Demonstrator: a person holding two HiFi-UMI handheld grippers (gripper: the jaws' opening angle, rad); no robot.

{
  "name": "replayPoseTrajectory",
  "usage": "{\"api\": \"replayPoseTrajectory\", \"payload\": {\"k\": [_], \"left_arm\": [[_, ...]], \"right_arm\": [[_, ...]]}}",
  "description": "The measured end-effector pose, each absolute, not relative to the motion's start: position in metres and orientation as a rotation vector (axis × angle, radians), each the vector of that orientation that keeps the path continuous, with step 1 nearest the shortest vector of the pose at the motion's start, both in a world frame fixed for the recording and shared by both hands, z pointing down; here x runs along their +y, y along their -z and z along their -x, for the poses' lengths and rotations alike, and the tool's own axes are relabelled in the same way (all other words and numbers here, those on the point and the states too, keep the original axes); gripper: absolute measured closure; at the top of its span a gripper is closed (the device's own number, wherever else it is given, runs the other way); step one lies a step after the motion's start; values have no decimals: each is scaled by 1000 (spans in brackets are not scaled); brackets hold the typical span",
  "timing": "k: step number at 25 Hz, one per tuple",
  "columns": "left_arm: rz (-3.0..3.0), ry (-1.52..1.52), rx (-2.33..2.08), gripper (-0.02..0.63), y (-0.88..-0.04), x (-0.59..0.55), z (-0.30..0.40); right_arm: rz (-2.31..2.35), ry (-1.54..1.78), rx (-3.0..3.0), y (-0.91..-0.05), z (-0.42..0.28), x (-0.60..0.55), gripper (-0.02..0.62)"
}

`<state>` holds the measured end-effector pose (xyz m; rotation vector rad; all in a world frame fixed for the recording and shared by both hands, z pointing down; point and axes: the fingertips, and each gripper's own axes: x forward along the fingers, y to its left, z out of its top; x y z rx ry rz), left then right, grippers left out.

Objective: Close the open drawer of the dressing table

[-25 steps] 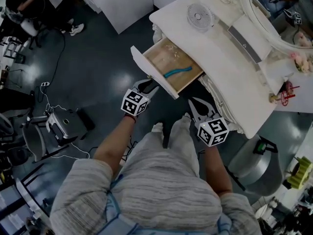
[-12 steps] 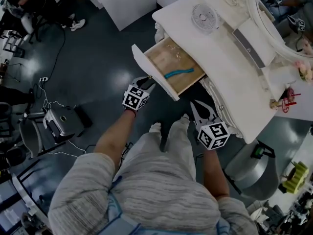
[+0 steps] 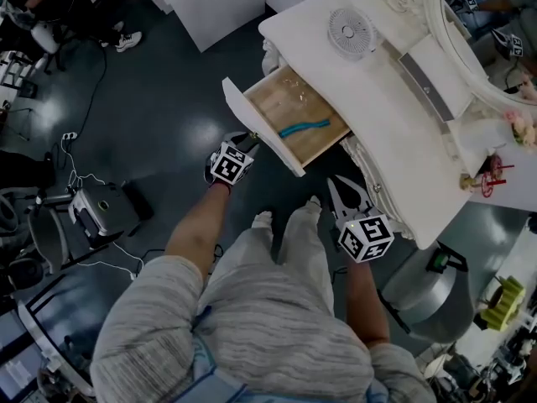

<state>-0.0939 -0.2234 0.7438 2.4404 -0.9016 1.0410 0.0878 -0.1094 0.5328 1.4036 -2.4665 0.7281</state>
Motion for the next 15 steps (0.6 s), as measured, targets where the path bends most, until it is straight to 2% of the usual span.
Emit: {"api": "replayPoseTrajectory", "payload": {"k": [15], "left_arm": [[-2366,-1221,-900,443,-769,-240,97]], "right_arm": [[-1431,-756,-2426,-534,-95,-102,584]]}}
